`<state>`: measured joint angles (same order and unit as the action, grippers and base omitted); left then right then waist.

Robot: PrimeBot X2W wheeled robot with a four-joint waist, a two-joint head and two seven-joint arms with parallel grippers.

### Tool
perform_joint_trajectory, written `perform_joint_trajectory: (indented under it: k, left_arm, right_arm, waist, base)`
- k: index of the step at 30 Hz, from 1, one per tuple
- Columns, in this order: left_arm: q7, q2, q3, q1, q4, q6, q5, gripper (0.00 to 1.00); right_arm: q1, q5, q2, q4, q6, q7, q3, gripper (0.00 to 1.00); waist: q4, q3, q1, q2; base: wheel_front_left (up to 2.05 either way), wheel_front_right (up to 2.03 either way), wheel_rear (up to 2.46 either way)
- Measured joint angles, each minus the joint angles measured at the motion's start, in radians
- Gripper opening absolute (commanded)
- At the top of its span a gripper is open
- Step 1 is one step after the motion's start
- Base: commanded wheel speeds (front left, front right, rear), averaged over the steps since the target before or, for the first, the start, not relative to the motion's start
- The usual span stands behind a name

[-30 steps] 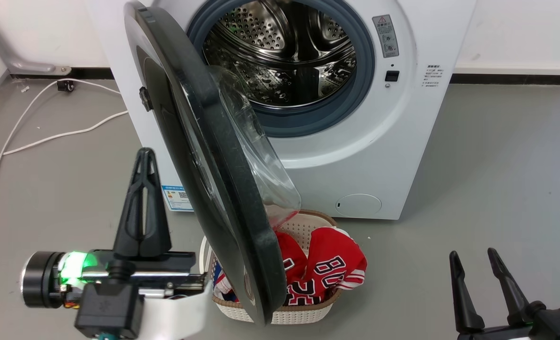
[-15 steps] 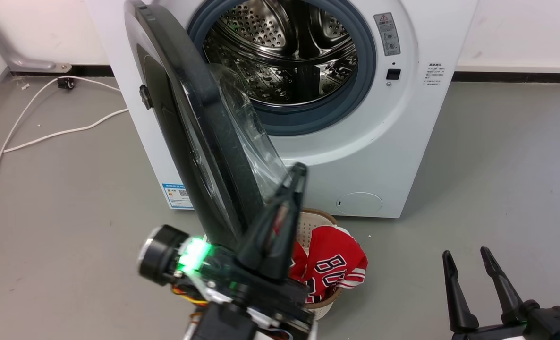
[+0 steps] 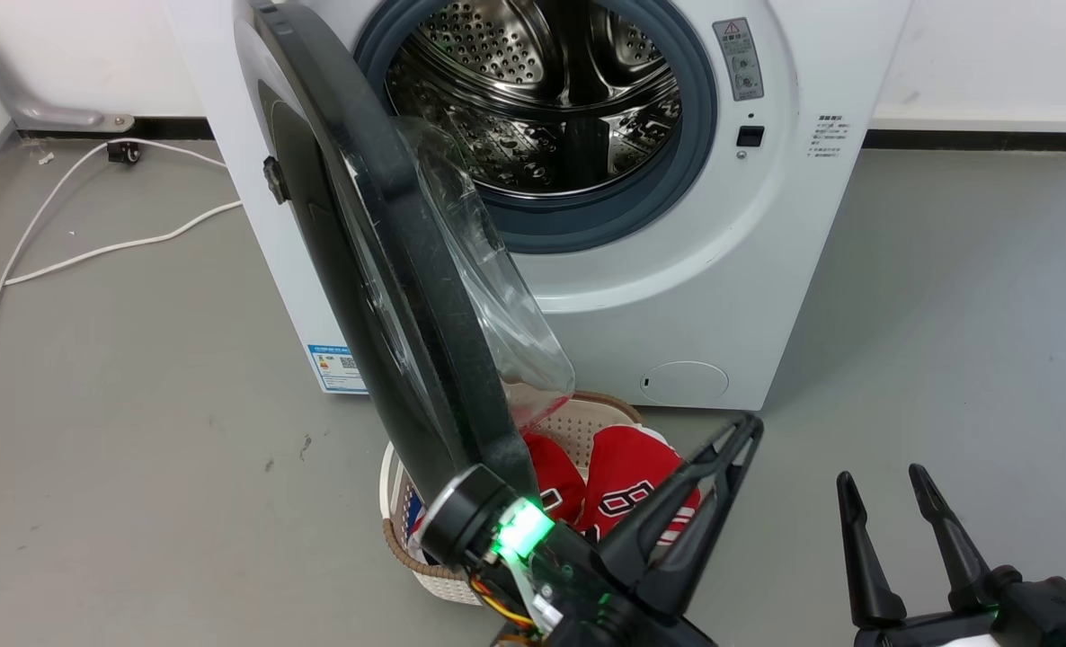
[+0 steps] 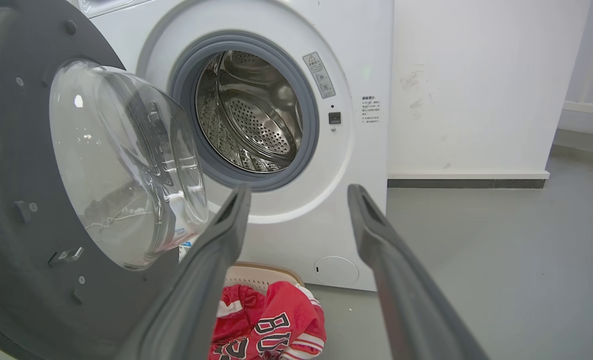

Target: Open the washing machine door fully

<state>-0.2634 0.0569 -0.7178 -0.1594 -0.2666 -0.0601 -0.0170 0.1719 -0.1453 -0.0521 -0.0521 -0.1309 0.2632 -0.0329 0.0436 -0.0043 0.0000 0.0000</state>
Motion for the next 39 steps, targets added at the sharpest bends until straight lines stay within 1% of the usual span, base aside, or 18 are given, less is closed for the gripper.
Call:
perform_joint_trajectory:
  k: [6,10,13,15,20,30,35,39]
  left_arm:
    - [0.0,-0.002,-0.028,0.014,0.062,-0.018,0.022,0.0]
    - [0.0,0.001,-0.024,0.034,0.103,-0.024,0.031,0.0]
    - [0.0,0.016,-0.014,0.056,0.138,-0.029,0.04,0.0]
    - [0.0,0.027,-0.004,0.073,0.16,-0.031,0.048,0.0]
    - [0.0,0.032,0.027,0.097,0.216,-0.036,0.067,0.0]
    - [0.0,0.025,0.113,0.093,0.325,-0.019,0.092,0.0]
    - [0.0,0.021,0.154,0.093,0.35,-0.017,0.092,0.0]
    - [0.0,0.008,0.179,0.093,0.359,-0.013,0.091,0.0]
  right_arm:
    - [-0.005,-0.003,0.0,0.001,0.0,0.0,-0.004,1.0]
    - [-0.006,-0.004,0.0,0.005,0.0,0.0,-0.004,1.0]
    - [-0.008,-0.005,0.0,0.009,0.0,0.0,-0.006,1.0]
    - [-0.009,-0.005,0.0,0.012,0.0,0.0,-0.007,1.0]
    - [-0.021,-0.005,0.0,0.017,0.0,0.0,-0.006,1.0]
    - [-0.044,-0.005,0.0,0.024,0.0,0.0,-0.016,1.0]
    - [-0.048,-0.005,0.0,0.029,0.0,0.0,-0.016,1.0]
    - [-0.049,-0.006,0.0,0.032,0.0,0.0,-0.016,1.0]
  waist:
    - [-0.004,0.005,0.0,0.0]
    - [-0.002,0.01,0.0,0.0]
    - [-0.002,0.014,0.0,0.0]
    - [-0.001,0.015,0.0,0.0]
    - [0.001,0.022,0.0,0.0]
    - [-0.002,0.053,0.0,0.0]
    - [0.003,0.067,0.0,0.0]
    - [0.02,0.07,0.0,0.0]
  base:
    - [0.0,0.0,0.0]
    - [0.0,0.0,0.0]
    - [0.0,0.0,0.0]
    - [0.0,0.0,0.0]
    - [0.0,0.0,0.0]
    - [0.0,0.0,0.0]
    - [0.0,0.0,0.0]
    - [0.0,0.0,0.0]
